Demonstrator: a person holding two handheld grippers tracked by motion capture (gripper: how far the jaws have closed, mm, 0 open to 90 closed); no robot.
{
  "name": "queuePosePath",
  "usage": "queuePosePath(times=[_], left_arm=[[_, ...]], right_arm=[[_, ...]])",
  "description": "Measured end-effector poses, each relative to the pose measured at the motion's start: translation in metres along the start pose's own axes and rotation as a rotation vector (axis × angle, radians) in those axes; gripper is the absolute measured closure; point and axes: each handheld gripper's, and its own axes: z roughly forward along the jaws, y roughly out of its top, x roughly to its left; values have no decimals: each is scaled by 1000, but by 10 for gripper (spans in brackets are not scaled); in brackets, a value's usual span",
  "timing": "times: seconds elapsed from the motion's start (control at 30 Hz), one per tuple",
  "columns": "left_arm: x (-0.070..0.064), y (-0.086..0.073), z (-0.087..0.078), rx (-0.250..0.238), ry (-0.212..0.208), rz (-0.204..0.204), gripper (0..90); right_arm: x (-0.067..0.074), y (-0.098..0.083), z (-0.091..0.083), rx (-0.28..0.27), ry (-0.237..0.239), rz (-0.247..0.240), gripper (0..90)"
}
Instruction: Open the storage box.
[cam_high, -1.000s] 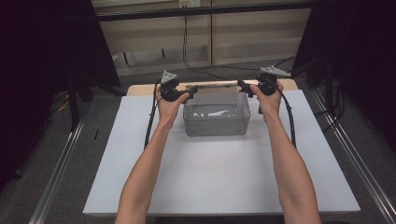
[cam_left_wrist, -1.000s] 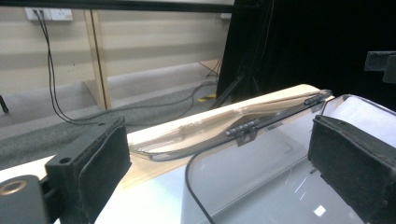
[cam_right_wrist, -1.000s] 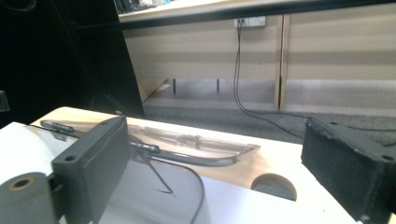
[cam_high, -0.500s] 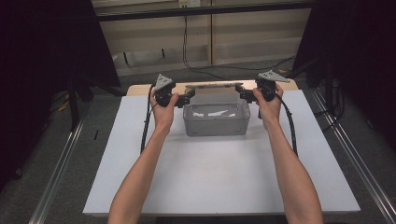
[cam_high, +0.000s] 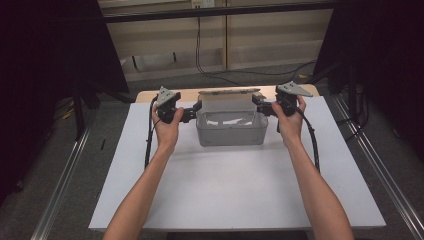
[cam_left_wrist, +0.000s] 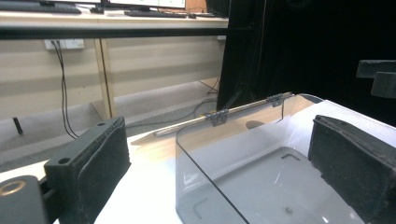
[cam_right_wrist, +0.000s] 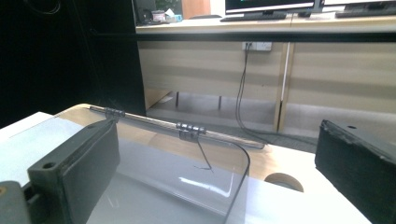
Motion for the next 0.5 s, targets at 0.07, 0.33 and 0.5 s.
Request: queuePosePath(times=[0.07,0.33,0.5], left_arm=[[-2,2,-5,-19,1,-3,50],[-8,-7,-23,-37,-4,18,50],[-9,-10,-34,-50,6,17,50]], right_arm=[[0,0,-4,-2,-1,2,0],[2,3,-24,-27,-24,-29,0],[6,0,-36,-27,-34,-53,1]])
